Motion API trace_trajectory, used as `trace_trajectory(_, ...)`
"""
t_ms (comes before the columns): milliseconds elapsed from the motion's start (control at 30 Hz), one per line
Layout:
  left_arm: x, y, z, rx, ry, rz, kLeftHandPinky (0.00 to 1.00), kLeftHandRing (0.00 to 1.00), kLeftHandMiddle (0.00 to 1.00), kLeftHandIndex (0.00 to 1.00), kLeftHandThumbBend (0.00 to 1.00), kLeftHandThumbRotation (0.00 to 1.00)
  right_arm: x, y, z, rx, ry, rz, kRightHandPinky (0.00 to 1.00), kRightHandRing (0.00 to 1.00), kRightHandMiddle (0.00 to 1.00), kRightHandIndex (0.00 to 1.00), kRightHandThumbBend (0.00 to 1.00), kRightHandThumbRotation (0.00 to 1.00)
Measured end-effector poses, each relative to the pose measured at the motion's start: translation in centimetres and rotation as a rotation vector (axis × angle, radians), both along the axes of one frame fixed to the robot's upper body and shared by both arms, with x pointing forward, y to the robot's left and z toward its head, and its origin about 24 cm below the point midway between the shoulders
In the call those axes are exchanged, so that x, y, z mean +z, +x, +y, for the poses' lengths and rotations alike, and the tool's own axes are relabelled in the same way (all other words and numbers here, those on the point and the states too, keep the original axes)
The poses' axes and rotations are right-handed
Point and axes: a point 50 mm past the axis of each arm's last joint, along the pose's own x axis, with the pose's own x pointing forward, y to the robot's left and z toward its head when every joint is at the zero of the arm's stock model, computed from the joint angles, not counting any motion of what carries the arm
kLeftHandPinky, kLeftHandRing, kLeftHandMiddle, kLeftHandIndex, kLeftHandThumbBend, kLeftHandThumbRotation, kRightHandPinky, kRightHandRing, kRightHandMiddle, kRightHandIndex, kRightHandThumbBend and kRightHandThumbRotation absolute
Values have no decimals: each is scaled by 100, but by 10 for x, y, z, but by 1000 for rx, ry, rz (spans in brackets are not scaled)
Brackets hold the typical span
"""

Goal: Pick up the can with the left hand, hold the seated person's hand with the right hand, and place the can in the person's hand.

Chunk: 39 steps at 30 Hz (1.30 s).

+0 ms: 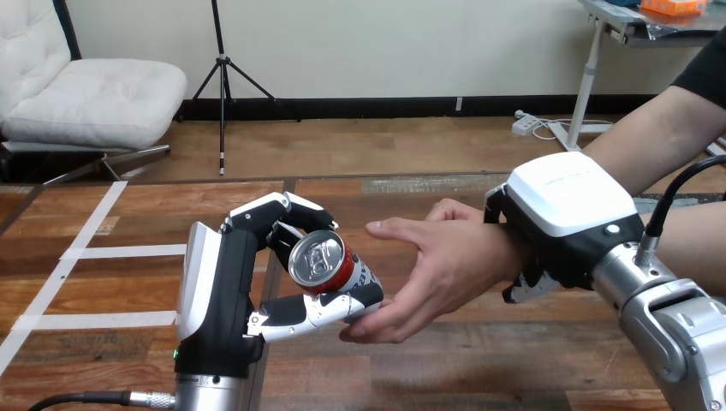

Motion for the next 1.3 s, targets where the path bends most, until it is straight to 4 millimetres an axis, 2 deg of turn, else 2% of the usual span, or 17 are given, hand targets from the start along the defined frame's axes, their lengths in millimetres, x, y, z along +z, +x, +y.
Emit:
trace_trajectory(500,0,0,-2,-4,-7,0,28,34,40,42,75,3,-9,0,7,64,-11,-35,28,32,38,46,81,0)
trace_trajectory(1300,1,-1,-9,-26,-21,-11,29,35,41,43,76,3,-14,-2,16,111,-4,-12,29,33,39,47,77,0)
